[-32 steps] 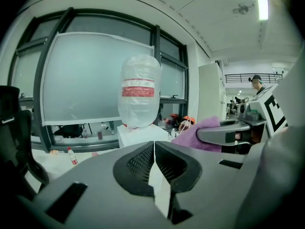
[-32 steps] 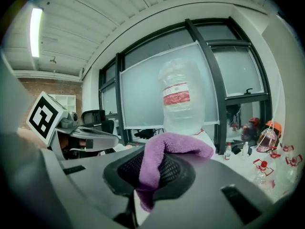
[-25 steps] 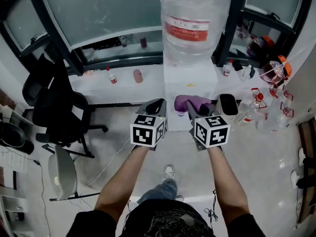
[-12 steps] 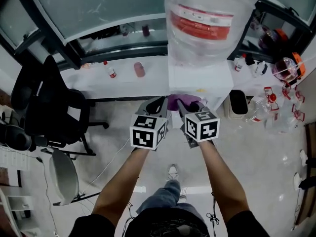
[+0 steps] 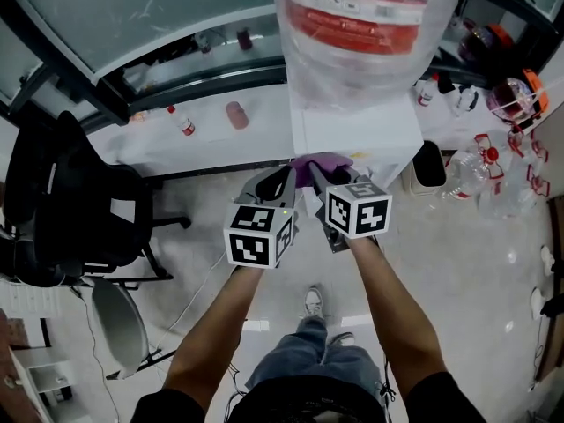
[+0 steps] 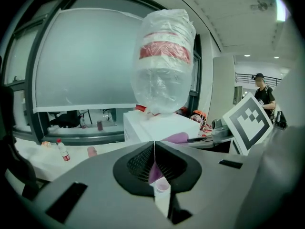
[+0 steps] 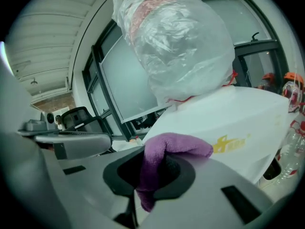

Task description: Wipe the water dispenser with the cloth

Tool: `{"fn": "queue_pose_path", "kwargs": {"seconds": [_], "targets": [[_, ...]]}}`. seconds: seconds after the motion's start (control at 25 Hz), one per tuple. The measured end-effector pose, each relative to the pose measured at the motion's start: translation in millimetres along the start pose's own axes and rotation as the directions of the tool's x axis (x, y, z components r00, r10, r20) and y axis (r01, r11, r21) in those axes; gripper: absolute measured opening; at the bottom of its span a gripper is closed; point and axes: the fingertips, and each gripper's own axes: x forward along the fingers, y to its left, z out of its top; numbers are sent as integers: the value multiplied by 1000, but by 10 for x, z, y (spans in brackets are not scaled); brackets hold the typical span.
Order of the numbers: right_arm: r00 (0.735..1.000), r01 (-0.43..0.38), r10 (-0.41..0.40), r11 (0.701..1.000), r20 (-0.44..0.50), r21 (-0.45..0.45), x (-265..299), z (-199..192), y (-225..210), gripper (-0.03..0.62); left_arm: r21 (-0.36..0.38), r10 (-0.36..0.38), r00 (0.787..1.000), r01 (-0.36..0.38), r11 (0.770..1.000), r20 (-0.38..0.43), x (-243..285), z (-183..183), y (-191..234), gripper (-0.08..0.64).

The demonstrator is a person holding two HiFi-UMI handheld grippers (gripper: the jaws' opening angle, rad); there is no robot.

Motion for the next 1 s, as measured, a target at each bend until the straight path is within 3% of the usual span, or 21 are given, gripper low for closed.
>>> {"fn": "queue_pose_path", "kwargs": {"seconds": [0.32, 1.0], "targets": [[1000, 6, -6, 1000, 14, -5, -198, 75, -308, 41, -2, 6, 1000, -6, 1000, 8, 181, -8, -182, 29], [997, -78, 78, 997, 23, -3, -792, 289, -1147, 41, -37, 119, 993, -118, 992, 24, 501, 25, -816, 29]]}}
